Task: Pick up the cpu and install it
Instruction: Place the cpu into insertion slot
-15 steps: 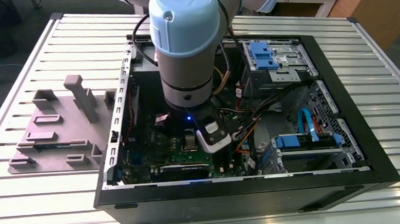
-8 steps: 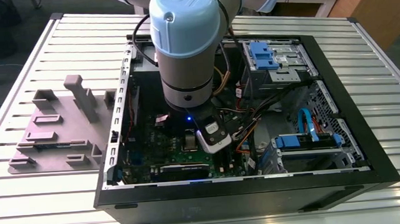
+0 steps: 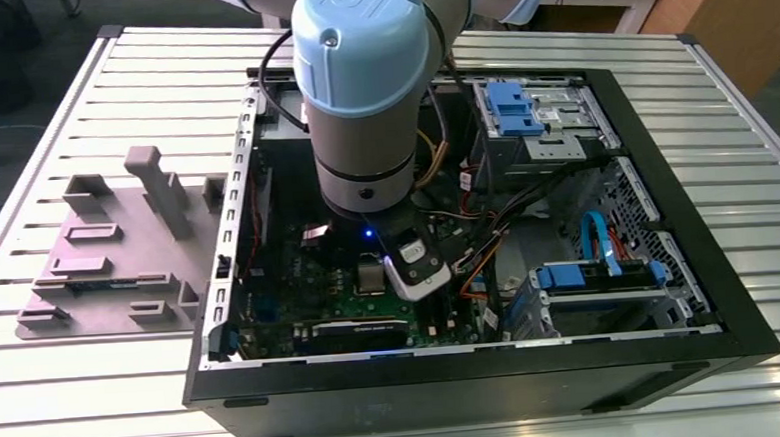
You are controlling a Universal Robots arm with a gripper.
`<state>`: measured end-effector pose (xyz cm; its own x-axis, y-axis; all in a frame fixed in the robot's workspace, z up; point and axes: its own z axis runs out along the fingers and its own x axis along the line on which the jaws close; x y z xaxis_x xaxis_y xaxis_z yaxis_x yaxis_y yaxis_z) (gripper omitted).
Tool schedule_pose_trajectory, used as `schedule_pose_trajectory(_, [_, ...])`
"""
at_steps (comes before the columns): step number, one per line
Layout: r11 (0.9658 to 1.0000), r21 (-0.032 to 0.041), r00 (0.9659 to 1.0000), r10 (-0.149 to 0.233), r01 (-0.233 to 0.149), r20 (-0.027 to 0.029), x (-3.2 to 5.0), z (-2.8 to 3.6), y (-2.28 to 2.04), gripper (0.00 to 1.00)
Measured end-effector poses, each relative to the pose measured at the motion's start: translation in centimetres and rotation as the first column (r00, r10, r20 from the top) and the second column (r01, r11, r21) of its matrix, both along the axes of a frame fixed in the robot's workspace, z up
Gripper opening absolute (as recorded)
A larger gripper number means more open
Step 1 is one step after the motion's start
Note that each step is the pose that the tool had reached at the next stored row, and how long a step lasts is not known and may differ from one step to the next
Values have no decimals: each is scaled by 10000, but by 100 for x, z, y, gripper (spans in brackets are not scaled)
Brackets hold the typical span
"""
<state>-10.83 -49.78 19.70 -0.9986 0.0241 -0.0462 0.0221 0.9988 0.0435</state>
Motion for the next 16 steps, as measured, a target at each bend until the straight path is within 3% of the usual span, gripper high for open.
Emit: schedule_pose_trajectory(16, [10000, -10, 10000, 8, -8, -1, 0, -39, 0, 41])
